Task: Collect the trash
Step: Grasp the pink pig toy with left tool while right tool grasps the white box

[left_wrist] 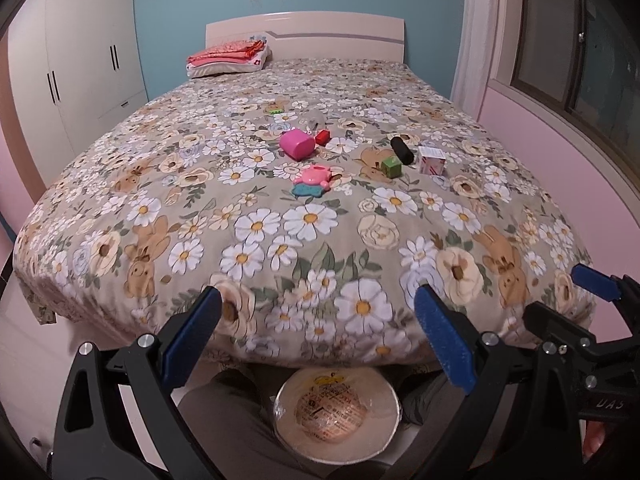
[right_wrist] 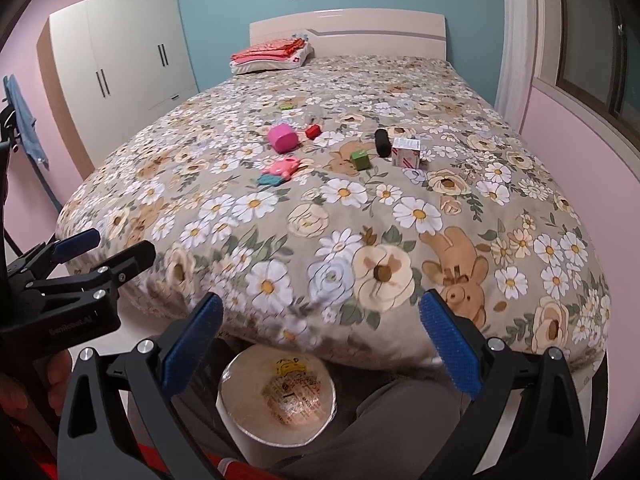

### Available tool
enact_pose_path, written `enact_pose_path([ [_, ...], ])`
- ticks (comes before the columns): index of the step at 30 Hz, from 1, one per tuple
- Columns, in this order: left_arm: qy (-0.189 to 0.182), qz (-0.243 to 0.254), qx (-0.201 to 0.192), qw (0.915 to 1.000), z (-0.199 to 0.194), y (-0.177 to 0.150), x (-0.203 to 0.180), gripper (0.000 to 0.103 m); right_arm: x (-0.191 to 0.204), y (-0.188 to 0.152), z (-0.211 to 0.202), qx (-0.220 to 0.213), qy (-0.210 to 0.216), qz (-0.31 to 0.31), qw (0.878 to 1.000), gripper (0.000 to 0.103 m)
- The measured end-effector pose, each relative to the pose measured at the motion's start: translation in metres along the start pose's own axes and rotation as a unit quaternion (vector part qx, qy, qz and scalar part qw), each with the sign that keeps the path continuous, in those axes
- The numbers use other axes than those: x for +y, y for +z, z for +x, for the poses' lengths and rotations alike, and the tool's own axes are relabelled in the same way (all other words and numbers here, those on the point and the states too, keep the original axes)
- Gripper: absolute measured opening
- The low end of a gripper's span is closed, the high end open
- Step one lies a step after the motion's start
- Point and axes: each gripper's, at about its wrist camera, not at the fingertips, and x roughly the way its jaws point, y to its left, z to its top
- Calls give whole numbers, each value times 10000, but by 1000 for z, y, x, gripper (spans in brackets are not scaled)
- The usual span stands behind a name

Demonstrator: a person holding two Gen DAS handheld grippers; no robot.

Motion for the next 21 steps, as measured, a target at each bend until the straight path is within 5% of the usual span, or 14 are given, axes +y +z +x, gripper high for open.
enact_pose_path([
  [21, 5, -302, 613, 9977, 195, 109, 19, 95, -97, 137, 165, 137, -889, 780, 9929, 100],
])
